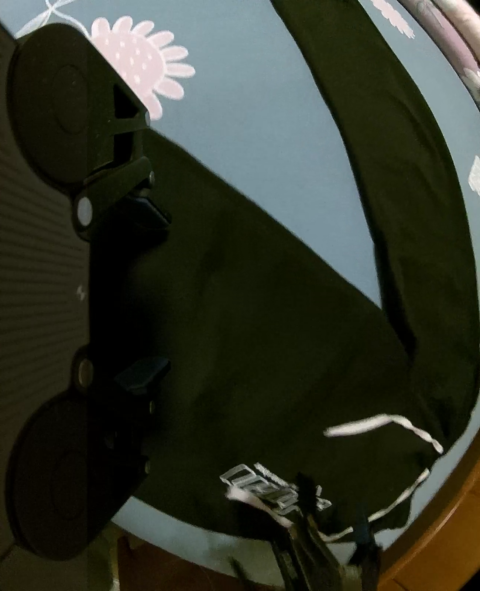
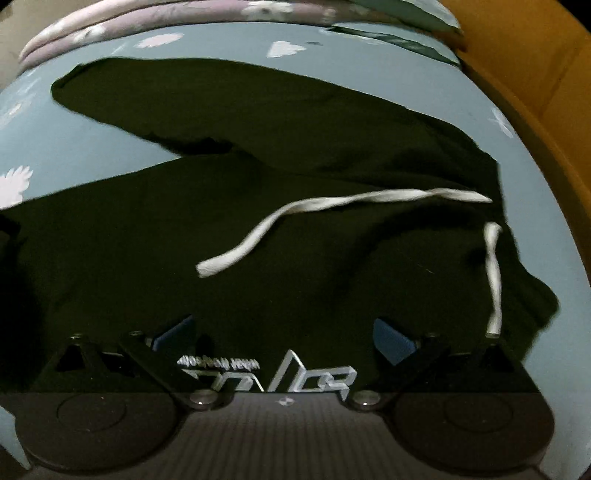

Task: Fold clothes
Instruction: 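Move both tools over the logo area of the waistband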

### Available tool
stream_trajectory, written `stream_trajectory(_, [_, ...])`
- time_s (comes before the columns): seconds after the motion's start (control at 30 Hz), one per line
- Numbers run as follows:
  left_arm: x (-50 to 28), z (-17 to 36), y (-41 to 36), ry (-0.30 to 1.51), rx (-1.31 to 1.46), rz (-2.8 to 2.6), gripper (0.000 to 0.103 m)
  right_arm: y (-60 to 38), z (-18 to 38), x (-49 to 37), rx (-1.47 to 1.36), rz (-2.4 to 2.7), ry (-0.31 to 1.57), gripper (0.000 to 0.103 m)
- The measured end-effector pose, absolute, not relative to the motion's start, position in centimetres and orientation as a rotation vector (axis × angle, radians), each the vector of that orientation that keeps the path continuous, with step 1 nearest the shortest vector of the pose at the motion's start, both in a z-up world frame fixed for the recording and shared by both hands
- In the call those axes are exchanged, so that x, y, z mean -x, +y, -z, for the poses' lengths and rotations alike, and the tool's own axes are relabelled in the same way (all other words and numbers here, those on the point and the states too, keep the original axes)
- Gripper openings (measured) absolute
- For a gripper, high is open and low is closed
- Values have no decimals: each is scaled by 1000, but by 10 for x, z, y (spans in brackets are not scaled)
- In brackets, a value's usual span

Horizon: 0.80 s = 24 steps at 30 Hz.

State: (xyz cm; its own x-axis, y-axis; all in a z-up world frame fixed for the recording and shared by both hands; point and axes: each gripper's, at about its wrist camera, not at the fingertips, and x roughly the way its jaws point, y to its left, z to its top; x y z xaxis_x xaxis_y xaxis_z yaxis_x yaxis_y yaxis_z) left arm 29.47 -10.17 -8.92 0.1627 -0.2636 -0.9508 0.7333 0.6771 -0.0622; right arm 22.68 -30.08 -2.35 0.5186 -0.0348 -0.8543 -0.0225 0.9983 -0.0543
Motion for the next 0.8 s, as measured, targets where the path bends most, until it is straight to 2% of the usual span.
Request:
stream_trajectory(0.13, [-283, 92, -119, 1219, -441, 788, 77, -309, 44, -230, 14, 38, 1077, 103])
stream_trajectory(0.5, [-267, 107, -151, 1218, -496, 789, 77, -306, 50, -221, 26, 60, 1016, 103])
stream_trajectory(0.8, [-265, 109, -136, 1229, -500, 753, 82, -327, 47, -202, 9, -30, 973, 103])
